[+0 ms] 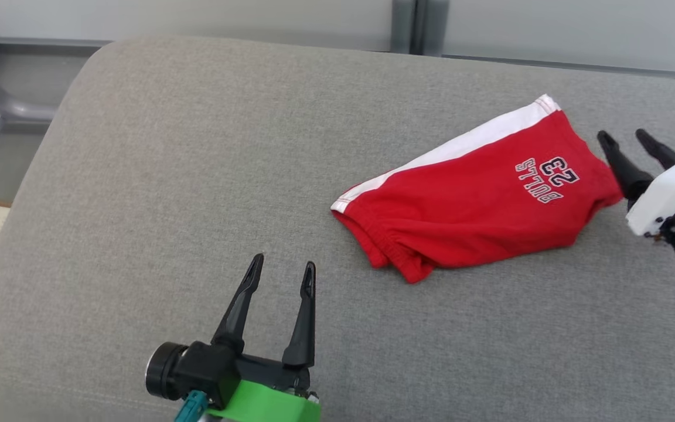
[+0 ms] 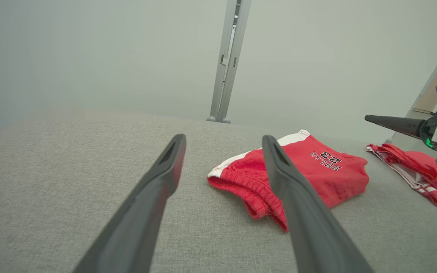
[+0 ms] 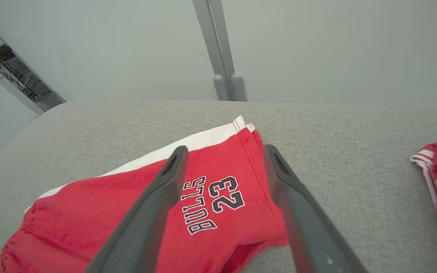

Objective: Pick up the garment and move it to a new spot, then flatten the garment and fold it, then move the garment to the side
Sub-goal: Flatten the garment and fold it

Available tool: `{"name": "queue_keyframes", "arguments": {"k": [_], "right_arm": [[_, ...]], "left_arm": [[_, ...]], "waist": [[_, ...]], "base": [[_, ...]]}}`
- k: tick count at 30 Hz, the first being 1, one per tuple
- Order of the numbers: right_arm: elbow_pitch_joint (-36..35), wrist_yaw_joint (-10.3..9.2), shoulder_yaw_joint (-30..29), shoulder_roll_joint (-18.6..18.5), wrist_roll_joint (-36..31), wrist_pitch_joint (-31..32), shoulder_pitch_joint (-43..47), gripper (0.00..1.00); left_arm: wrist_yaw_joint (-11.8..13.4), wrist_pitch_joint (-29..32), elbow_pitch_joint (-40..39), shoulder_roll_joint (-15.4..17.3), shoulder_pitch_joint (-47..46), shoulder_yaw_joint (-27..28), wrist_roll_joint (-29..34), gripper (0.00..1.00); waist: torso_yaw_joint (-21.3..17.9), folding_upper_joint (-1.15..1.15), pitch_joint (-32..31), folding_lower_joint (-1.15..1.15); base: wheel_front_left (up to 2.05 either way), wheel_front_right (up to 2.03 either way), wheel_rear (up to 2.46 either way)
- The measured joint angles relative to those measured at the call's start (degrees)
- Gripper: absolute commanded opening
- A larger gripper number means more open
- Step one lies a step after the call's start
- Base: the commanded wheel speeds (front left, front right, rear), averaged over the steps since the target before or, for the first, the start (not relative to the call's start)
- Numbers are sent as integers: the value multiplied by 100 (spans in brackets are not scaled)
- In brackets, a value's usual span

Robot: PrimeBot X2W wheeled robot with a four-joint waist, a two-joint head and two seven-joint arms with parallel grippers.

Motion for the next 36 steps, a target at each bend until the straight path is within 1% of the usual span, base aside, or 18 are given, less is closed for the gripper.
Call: {"name": "queue_keyframes", "arguments": {"k": [3, 7, 10, 14, 17, 24, 25, 26, 27, 28, 31, 36], "right_arm": [[326, 0, 52, -137, 1, 335, -258, 100], [659, 0, 176, -349, -13, 888, -537, 100], [756, 0, 289, -474, -89, 1140, -685, 100], [799, 0, 406, -531, -116, 1366, -787, 100], [890, 0, 470, -569, -169, 1392, -813, 100], [988, 0, 498, -509, -46, 1566, -895, 100], [987, 0, 502, -508, -38, 1564, -905, 91], [981, 0, 504, -506, -20, 1566, -917, 74], [965, 0, 508, -504, -2, 1567, -927, 38], [948, 0, 508, -503, 24, 1571, -932, 0], [810, 2, 528, -465, 108, 1555, -929, 0], [665, 3, 505, -361, 260, 1160, -776, 0]], "left_arm": [[48, 0, 59, -1, -90, -105, 232, 100], [101, 0, 69, -1, -203, -229, 274, 100], [123, 0, 70, -1, -267, -305, 282, 100], [157, 0, 71, -1, -332, -388, 280, 100], [158, 0, 77, -1, -406, -448, 274, 100], [159, 0, 83, -2, -538, -517, 272, 100], [159, 0, 86, -2, -545, -523, 272, 100], [159, 0, 90, -1, -558, -532, 272, 100], [159, 0, 93, -2, -569, -539, 272, 100], [159, 0, 100, -2, -574, -543, 272, 100], [159, 0, 133, -2, -586, -537, 272, 100], [141, 0, 186, -3, -588, -488, 277, 100]], "waist": [[158, 0, 173, 0], [336, 0, 415, 0], [451, 0, 584, 0], [564, 0, 804, 0], [625, 0, 945, 0], [699, 0, 1191, 0], [702, 0, 1214, 0], [705, 0, 1240, 0], [706, 0, 1261, 0], [704, 0, 1275, 0], [656, 0, 1292, 0], [470, 0, 1238, 0]], "base": [[0, 0, 0], [0, 0, 0], [0, 0, 0], [0, 0, 0], [0, 0, 0], [0, 0, 0], [0, 0, 0], [0, 0, 0], [0, 0, 0], [0, 0, 0], [0, 0, 0], [0, 0, 0]]}}
